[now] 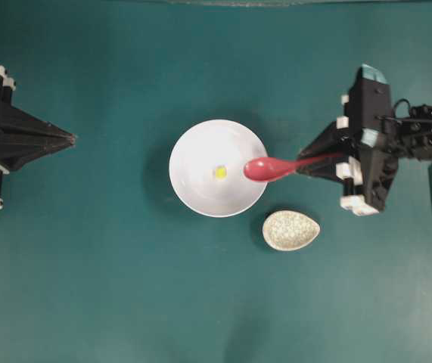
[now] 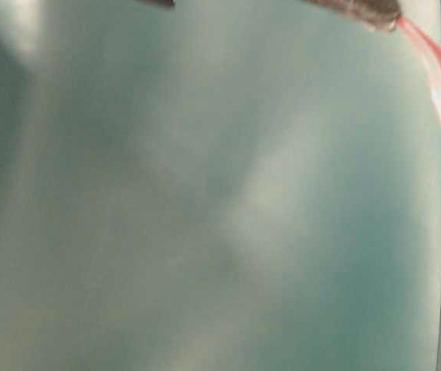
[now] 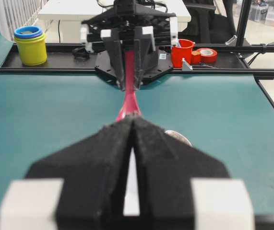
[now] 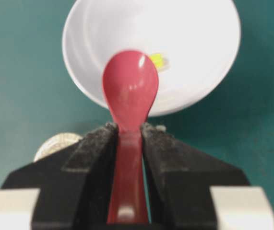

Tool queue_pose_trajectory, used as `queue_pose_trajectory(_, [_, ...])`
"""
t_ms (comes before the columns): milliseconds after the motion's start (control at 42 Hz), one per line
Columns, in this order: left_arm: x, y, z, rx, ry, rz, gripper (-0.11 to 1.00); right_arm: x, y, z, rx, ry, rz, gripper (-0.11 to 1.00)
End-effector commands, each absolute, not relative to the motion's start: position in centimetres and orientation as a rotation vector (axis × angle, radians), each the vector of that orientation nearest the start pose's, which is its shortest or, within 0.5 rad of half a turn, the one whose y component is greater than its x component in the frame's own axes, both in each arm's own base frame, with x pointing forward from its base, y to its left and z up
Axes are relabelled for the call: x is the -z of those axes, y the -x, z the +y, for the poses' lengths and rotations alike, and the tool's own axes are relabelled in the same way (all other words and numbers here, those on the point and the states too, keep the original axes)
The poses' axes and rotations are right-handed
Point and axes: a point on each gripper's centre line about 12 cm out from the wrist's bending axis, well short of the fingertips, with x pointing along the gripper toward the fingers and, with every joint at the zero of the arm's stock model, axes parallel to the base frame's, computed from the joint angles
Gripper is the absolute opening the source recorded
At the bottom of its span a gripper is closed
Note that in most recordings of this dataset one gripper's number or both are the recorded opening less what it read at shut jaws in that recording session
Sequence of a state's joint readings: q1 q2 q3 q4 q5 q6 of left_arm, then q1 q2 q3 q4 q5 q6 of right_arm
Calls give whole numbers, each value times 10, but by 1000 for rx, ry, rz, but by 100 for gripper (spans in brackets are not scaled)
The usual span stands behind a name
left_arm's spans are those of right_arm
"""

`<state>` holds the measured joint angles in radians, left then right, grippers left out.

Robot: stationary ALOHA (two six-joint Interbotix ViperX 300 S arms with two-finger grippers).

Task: Scoop the yellow hexagonal prism block from the bowl with a spoon using the right arm.
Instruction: 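Lift the spoon off the rest and carry it into the white bowl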

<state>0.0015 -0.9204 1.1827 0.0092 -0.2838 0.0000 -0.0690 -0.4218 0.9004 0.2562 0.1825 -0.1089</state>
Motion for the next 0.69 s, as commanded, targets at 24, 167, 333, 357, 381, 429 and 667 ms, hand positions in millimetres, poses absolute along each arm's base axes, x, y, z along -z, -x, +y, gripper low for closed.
queue_pose_trajectory(24, [-287,-208,0,3,-12,-35,0,-232,-304,-23,81,-190,665,23])
queue_pose_trajectory(167, [-286,-208,0,3,-12,-32,0,-232,-318,-31,86,-203,752,23])
queue_pose_trajectory(333, [-287,-208,0,3,-12,-35,0,-227,-338,-35,74,-188,867,23])
queue_pose_trajectory(357, [-287,-208,0,3,-10,-34,0,-226,-341,-36,73,-185,878,23])
queue_pose_trajectory(381, [-287,-208,0,3,-13,-34,0,-225,-344,-37,70,-179,899,23])
queue_pose_trajectory(429, [-286,-208,0,3,-10,-32,0,-224,-350,-38,65,-166,926,23])
queue_pose_trajectory(667, [-286,-208,0,3,-12,-32,0,-216,-367,-40,49,-142,1033,23])
